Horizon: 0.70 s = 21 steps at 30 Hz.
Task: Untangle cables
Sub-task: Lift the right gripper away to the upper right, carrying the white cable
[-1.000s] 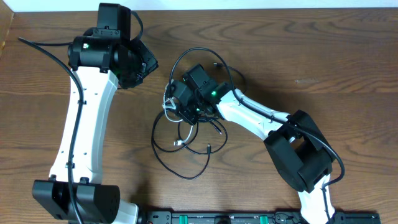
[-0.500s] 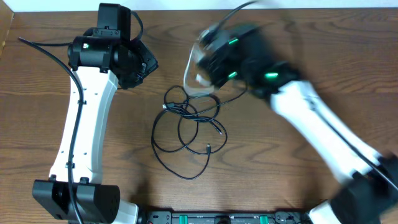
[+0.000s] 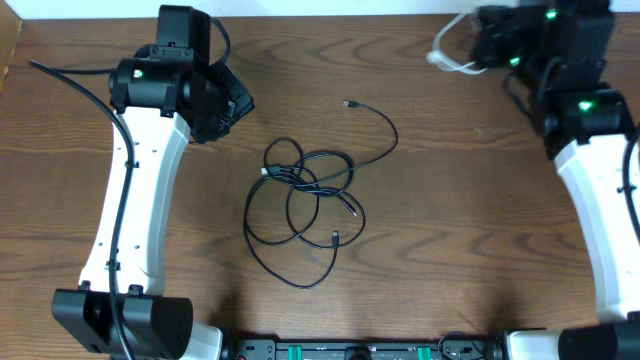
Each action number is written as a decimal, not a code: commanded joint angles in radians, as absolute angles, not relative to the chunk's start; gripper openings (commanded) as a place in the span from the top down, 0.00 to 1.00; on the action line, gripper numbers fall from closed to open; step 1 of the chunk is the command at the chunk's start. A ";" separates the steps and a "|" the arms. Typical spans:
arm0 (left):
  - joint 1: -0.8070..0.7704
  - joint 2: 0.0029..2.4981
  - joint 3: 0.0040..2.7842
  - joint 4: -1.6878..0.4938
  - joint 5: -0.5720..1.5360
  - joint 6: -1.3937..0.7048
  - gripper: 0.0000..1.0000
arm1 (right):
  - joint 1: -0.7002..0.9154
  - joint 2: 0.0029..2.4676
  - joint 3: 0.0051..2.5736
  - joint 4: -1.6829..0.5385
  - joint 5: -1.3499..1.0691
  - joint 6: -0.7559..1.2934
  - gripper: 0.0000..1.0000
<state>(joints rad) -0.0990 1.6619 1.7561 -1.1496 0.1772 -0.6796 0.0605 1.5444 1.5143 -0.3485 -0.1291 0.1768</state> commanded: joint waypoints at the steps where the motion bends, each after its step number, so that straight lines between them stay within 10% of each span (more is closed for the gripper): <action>1: -0.095 1.663 1.753 -1.155 0.163 -0.666 0.59 | -0.012 1.573 1.512 -0.316 0.090 0.193 0.99; 21: -0.095 1.663 1.753 -1.156 0.163 -0.666 0.57 | -0.421 2.060 1.511 0.380 0.255 0.178 0.91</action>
<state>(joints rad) -0.0990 1.6619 1.7561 -1.1526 0.1772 -0.6796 -0.3820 1.9903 1.5063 0.3210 0.2382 0.1768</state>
